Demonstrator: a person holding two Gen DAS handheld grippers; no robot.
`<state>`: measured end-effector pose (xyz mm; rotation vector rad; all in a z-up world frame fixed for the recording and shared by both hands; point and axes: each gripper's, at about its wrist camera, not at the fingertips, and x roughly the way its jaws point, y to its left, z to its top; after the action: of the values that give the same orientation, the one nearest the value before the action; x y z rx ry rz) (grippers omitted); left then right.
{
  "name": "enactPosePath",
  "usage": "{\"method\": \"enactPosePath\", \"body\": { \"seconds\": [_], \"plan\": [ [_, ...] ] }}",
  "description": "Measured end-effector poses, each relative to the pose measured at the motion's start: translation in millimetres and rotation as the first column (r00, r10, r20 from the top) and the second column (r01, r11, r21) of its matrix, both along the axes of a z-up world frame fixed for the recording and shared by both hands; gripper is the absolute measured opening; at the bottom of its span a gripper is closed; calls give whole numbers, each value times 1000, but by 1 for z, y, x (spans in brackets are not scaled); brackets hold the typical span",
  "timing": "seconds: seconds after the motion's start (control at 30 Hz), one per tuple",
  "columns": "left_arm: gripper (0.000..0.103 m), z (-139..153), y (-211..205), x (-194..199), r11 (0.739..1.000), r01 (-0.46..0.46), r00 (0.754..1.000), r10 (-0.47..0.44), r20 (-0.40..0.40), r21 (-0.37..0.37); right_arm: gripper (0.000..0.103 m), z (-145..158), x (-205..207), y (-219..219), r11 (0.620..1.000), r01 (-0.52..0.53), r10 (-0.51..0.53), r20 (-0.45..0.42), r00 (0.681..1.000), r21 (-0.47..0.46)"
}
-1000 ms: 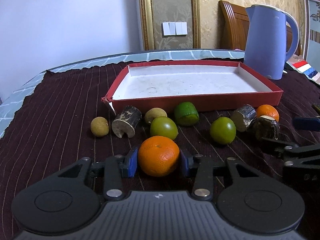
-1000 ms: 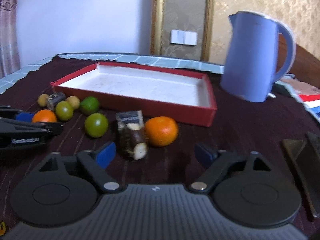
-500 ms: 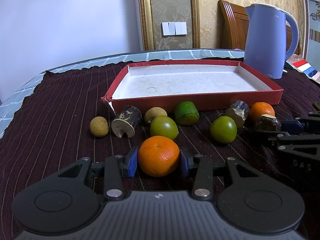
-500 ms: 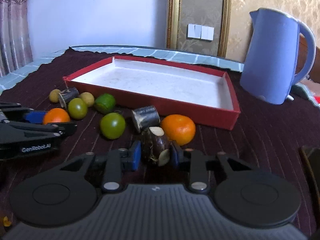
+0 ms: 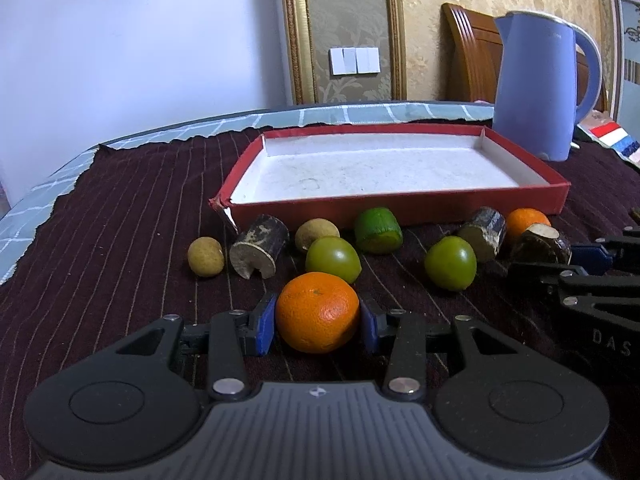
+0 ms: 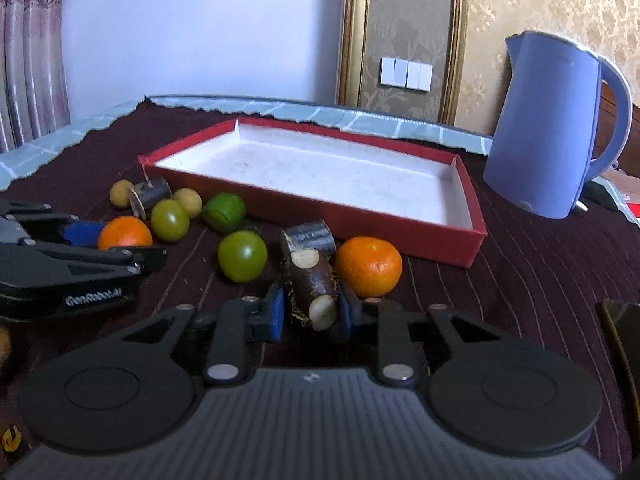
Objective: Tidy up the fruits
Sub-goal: 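Close the left tool on the orange while the right tool grasps the sugarcane piece, then carry the orange in the left tool and sugarcane in the right tool over the tray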
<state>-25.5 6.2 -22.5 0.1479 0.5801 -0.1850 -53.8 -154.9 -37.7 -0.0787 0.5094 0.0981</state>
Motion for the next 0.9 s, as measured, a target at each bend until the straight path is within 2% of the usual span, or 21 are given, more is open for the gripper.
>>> {"method": "enactPosePath", "body": {
  "seconds": [0.33, 0.9],
  "plan": [
    [41, 22, -12, 3, 999, -34, 998, 32, 59, 23, 26, 16, -7, -4, 997, 66, -70, 80, 994, 51],
    [41, 33, -26, 16, 998, -41, 994, 36, 106, 49, 26, 26, 3, -14, 993, 111, -116, 103, 988, 51]
  ]
}}
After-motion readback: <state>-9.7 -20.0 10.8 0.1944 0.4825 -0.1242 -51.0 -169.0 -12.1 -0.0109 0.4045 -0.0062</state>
